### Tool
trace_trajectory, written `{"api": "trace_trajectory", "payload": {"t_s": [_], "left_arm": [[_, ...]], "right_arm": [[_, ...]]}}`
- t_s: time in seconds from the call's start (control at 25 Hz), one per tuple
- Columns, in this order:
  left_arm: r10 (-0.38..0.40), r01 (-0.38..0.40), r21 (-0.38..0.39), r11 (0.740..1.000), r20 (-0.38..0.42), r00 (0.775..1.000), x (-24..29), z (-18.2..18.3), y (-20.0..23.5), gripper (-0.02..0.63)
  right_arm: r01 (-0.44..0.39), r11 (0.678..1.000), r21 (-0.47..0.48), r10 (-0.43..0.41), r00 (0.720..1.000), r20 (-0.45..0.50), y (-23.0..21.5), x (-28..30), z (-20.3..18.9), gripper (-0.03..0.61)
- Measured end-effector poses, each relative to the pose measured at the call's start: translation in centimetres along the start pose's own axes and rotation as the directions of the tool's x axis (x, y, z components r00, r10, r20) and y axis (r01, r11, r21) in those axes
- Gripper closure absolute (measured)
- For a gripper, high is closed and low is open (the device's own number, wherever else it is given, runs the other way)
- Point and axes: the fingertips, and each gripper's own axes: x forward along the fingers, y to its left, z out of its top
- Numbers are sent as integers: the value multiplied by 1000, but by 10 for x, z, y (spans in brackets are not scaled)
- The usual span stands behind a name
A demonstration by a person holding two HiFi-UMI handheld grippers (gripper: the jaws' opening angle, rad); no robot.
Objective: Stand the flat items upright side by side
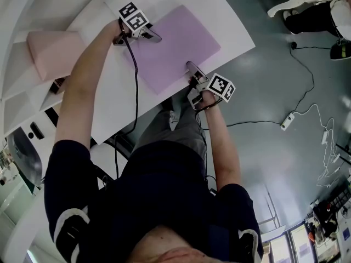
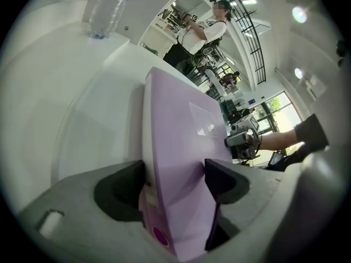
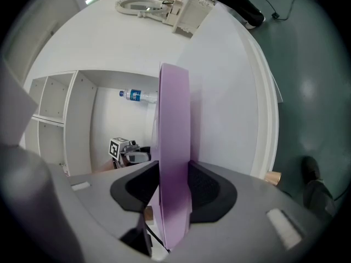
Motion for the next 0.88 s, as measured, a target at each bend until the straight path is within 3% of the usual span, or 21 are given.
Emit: {"api": "trace_trajectory", "payload": {"t_s": [0.32,0.56,0.88], "left_arm": [[-17,17,9,1000,49,999,-1,0,-1,253],[-22,15,50,999,134,991,-13,10,-6,247],[10,-37,92,995,277,961,-35,27,-9,238]], "right_arm": [[-11,999,-39,12,1000,19,7,-3,4,421],[-16,994,-111,22,998,51,23,-7,14,422],[9,971,-239,12,996,84,48,-14,28,423]]}}
